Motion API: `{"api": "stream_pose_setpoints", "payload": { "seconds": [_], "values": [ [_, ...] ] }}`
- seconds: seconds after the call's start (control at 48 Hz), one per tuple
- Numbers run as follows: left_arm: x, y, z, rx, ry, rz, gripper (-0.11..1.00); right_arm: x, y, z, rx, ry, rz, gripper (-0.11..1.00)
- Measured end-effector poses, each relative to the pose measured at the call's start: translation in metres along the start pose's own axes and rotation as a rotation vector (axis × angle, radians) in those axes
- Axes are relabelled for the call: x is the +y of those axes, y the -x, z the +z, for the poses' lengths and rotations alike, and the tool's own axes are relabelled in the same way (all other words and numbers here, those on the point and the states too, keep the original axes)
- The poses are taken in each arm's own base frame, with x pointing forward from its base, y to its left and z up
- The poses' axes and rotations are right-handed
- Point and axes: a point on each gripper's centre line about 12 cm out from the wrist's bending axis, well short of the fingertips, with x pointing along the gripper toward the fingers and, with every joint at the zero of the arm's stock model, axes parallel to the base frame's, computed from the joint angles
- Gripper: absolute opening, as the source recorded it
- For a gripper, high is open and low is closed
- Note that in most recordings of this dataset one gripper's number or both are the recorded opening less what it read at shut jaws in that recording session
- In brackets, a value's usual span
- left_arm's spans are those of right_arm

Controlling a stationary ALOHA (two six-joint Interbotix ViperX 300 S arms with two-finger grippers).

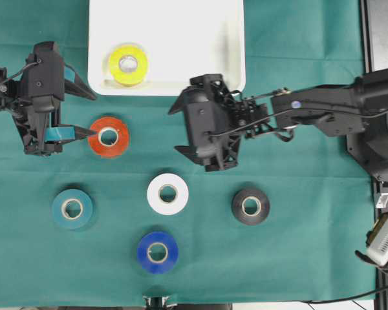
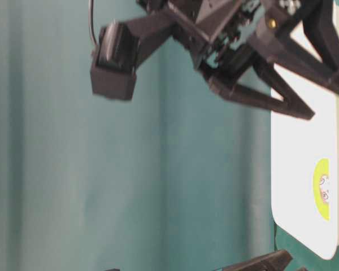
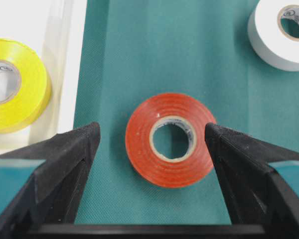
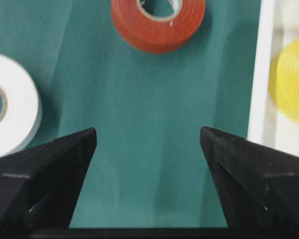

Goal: Put the tape alternately from left to right into the white case.
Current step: 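Open right gripper, release yellow roll, and lift away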

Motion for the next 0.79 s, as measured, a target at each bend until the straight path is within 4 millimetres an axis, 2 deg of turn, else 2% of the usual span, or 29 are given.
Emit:
{"api": "stream_pose_setpoints", "payload": {
  "seconds": [0.333,0.791],
  "values": [
    [-0.002,0.0,0.0,0.002,-0.004,-0.005,0.89,0.001,0.02,-0.017,-0.008,-0.014,0.009,0.84],
    [-0.006,0.001,0.0,0.0,-0.015,-0.017,0.89,0.001,0.021,-0.016,-0.022,-0.015,0.013,0.84]
  ]
}}
